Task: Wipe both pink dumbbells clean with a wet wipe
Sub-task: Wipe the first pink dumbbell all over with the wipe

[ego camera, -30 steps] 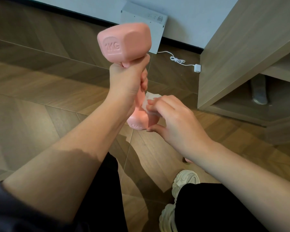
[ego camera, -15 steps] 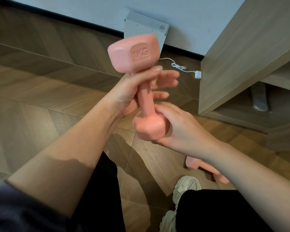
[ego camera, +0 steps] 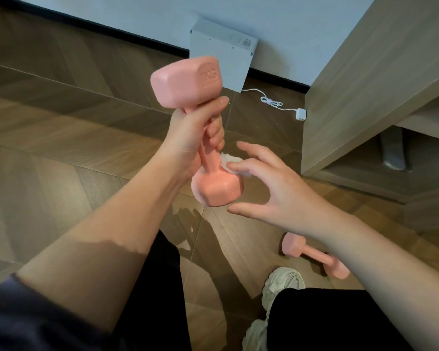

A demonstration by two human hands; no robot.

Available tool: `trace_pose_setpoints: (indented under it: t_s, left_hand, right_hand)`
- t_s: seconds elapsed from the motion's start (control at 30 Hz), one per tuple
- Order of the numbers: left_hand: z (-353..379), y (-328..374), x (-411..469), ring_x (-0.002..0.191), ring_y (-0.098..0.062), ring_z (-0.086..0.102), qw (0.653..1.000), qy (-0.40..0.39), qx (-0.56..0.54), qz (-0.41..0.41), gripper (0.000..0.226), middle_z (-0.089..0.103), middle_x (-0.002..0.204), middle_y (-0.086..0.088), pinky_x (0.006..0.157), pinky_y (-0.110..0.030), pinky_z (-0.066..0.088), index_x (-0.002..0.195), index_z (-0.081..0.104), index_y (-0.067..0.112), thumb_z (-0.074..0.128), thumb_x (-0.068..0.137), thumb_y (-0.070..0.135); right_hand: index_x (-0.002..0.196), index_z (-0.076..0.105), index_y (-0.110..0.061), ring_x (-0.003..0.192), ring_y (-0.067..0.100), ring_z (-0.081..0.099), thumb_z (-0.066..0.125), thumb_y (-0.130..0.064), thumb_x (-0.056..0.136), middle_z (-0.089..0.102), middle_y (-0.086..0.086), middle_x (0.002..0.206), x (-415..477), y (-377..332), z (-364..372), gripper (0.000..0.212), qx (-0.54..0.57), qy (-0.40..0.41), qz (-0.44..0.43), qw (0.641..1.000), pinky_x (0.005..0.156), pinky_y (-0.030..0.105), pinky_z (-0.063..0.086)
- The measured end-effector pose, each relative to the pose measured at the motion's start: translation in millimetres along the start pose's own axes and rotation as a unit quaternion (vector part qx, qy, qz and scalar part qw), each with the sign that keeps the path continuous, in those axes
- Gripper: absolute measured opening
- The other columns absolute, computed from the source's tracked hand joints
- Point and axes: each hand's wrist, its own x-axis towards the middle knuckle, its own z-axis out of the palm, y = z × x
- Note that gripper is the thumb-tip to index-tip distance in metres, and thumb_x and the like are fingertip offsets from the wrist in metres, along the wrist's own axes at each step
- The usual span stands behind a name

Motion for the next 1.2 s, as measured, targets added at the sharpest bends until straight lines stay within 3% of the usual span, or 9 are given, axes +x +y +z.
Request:
trace_pose_setpoints:
  t_s: [0.13, 0.33, 0.6, 0.73, 0.8, 0.9, 1.0, 1.13, 1.2]
  left_hand:
    - [-0.4, 0.7, 1.0, 0.035, -0.012, 0.032, 1.0, 0.0, 0.001, 0.004, 0.045, 0.032, 0.039, 0.003, 0.042, -0.025, 0.03, 0.052, 0.042, 0.017, 0.059, 0.092, 0.011]
    - [6.4, -0.1, -0.1, 0.037, -0.013, 0.031, 1.0, 0.017, -0.014, -0.01, 0.048, 0.033, 0.039, 0.002, 0.044, -0.025, 0.031, 0.047, 0.043, 0.017, 0.06, 0.092, 0.012]
    - [7.8, -4.8, -2.4, 0.039, -0.015, 0.031, 0.997, 0.075, 0.013, -0.003, 0.041, 0.035, 0.041, 0.001, 0.045, -0.027, 0.029, 0.055, 0.044, 0.015, 0.065, 0.09, 0.012]
    - [9.5, -4.2, -2.8, 0.04, -0.015, 0.033, 0.993, 0.117, 0.004, -0.01, 0.038, 0.036, 0.044, 0.001, 0.046, -0.027, 0.03, 0.06, 0.042, 0.015, 0.066, 0.089, 0.014]
    - [11.6, -3.8, -3.9, 0.042, -0.014, 0.034, 0.993, 0.117, -0.02, -0.022, 0.034, 0.037, 0.048, 0.001, 0.046, -0.025, 0.032, 0.065, 0.043, 0.015, 0.065, 0.09, 0.016]
    - [10.7, -0.1, -4.5, 0.047, -0.014, 0.039, 0.996, 0.07, -0.026, -0.044, 0.024, 0.042, 0.054, 0.001, 0.049, -0.025, 0.036, 0.073, 0.047, 0.015, 0.062, 0.092, 0.017]
    - [6.6, 5.7, -4.1, 0.057, -0.013, 0.052, 0.997, -0.022, -0.028, -0.07, 0.02, 0.054, 0.063, 0.001, 0.057, -0.025, 0.044, 0.075, 0.056, 0.013, 0.056, 0.094, 0.017]
    - [2.8, 10.0, -6.9, 0.093, -0.023, 0.069, 0.985, -0.128, -0.072, -0.091, 0.025, 0.072, 0.09, -0.005, 0.08, -0.036, 0.056, 0.069, 0.051, 0.013, 0.051, 0.092, 0.021]
    - [5.5, 10.9, -10.3, 0.075, -0.021, 0.07, 0.984, -0.129, -0.069, -0.101, 0.029, 0.069, 0.073, -0.002, 0.067, -0.031, 0.057, 0.064, 0.05, 0.014, 0.052, 0.091, 0.025]
  right_hand:
    - [0.141, 0.043, -0.032, 0.122, -0.023, 0.035, 0.077, -0.045, 0.076, 0.04, -0.024, 0.14, -0.2, -1.8, -1.4, 0.074, 0.018, -0.029, 0.027, 0.999, 0.101, 0.004, 0.026]
    - [0.149, 0.032, -0.028, 0.144, 0.004, 0.023, 0.075, -0.056, 0.072, 0.031, -0.011, 0.156, 5.6, -2.0, 4.3, 0.093, -0.037, -0.023, 0.051, 0.998, 0.117, 0.028, 0.023]
    - [0.112, 0.065, -0.014, 0.119, 0.013, 0.055, 0.08, -0.029, 0.075, 0.063, -0.004, 0.125, 2.7, -7.0, 20.1, 0.043, -0.059, 0.104, -0.015, 0.993, 0.094, 0.031, 0.048]
    - [0.135, 0.049, -0.013, 0.132, 0.015, 0.043, 0.083, -0.039, 0.069, 0.049, -0.001, 0.143, 1.8, -6.7, 24.8, 0.079, -0.095, 0.046, -0.006, 0.994, 0.105, 0.029, 0.038]
    - [0.134, 0.045, -0.014, 0.127, 0.017, 0.047, 0.087, -0.041, 0.063, 0.048, 0.0, 0.139, 2.5, -6.8, 24.9, 0.086, -0.095, 0.043, 0.014, 0.994, 0.1, 0.033, 0.044]
    - [0.128, 0.05, -0.018, 0.113, 0.012, 0.053, 0.085, -0.042, 0.067, 0.053, -0.005, 0.128, 3.6, -7.5, 20.9, 0.074, -0.066, 0.058, 0.038, 0.995, 0.086, 0.033, 0.048]
    - [0.127, 0.052, -0.025, 0.103, -0.001, 0.05, 0.086, -0.04, 0.066, 0.054, -0.015, 0.119, 3.5, -7.5, 15.5, 0.071, 0.004, 0.046, 0.07, 0.997, 0.081, 0.012, 0.04]
    - [0.125, 0.056, -0.024, 0.099, -0.003, 0.053, 0.091, -0.029, 0.06, 0.059, -0.016, 0.112, -0.2, -9.0, 5.9, 0.074, 0.061, 0.009, 0.055, 0.997, 0.082, 0.013, 0.041]
    - [0.12, 0.058, -0.023, 0.098, -0.001, 0.055, 0.091, -0.028, 0.06, 0.062, -0.015, 0.107, -2.5, -11.4, 3.9, 0.069, 0.072, -0.005, 0.041, 0.997, 0.083, 0.015, 0.042]
